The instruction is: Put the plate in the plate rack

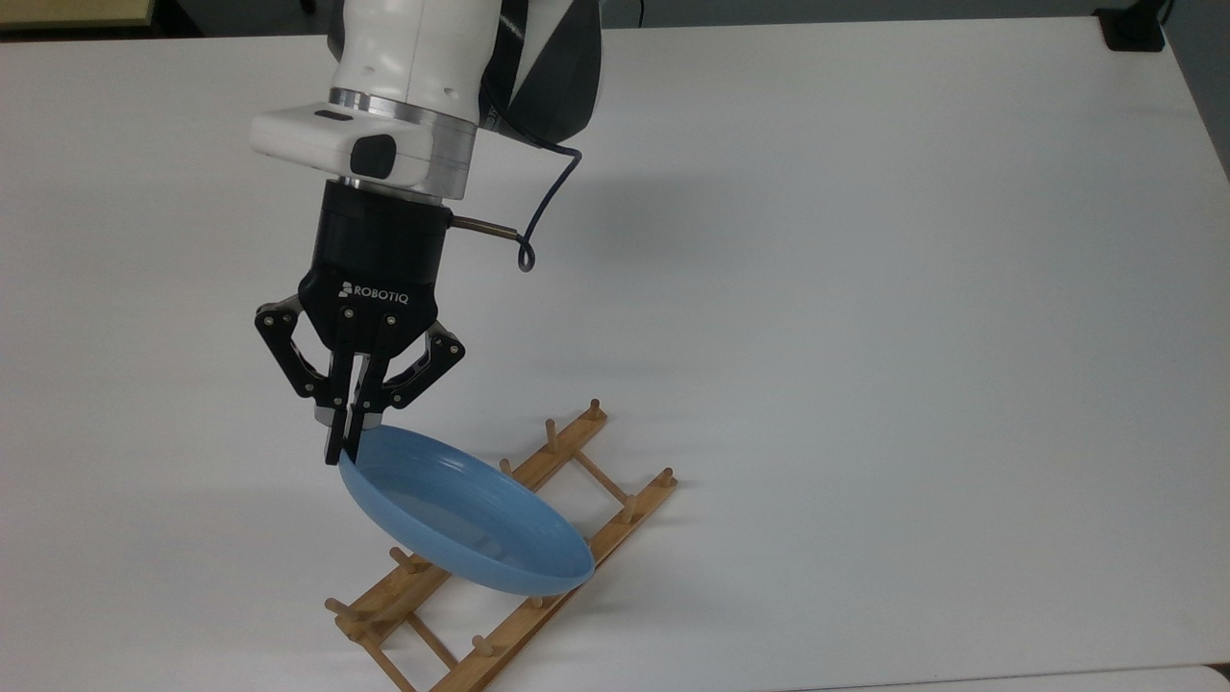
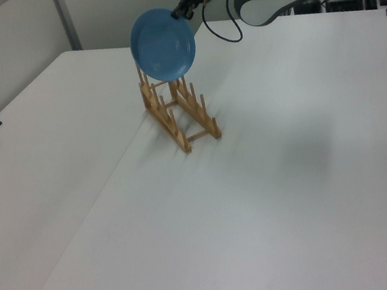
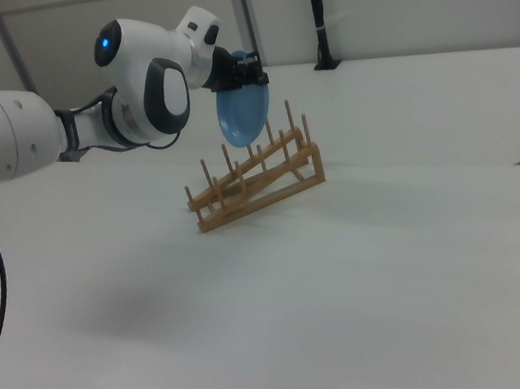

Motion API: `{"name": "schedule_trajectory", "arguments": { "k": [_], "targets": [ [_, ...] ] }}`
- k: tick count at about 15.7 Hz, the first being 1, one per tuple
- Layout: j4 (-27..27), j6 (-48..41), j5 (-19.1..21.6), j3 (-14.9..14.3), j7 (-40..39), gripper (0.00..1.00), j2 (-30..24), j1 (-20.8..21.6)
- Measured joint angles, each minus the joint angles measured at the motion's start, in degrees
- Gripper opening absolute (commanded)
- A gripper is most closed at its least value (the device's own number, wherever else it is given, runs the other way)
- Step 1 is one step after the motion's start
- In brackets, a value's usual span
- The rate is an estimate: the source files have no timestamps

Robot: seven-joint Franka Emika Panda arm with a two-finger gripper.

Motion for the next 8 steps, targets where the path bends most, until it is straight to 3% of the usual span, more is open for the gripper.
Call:
{"name": "schedule_trajectory", "arguments": {
  "k": [8],
  "targets": [
    [0.0, 0.0, -5.8, -3.0, 0.0, 0.0, 1.7, 3.4]
  ]
}}
